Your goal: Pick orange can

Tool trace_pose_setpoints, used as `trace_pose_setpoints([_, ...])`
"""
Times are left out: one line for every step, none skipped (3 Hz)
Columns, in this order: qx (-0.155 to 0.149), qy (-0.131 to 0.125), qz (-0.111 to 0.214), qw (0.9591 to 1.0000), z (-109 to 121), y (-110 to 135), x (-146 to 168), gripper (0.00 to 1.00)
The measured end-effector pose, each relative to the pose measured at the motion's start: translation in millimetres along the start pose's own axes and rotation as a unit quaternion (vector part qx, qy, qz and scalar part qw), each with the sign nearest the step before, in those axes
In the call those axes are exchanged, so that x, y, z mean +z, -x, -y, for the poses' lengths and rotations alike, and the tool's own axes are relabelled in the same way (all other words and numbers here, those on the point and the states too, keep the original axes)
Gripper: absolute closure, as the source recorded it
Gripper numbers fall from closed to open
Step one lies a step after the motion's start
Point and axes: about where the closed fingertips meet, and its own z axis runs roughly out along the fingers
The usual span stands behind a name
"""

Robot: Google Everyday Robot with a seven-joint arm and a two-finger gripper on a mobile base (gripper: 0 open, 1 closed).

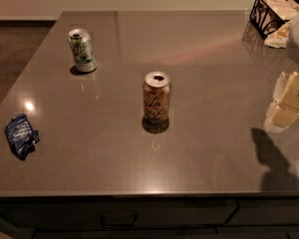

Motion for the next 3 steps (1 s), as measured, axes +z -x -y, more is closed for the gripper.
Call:
trace_pose_setpoints([0.0,0.0,0.0,1.0,0.0,0.0,0.0,0.0])
trace_pose_setpoints([0.017,0.005,0.006,0.9998,4.9,7.8,5.0,0.0])
trace_pose_setpoints([0.049,0.004,0.028,0.9984,16.9,22.0,27.7,0.0])
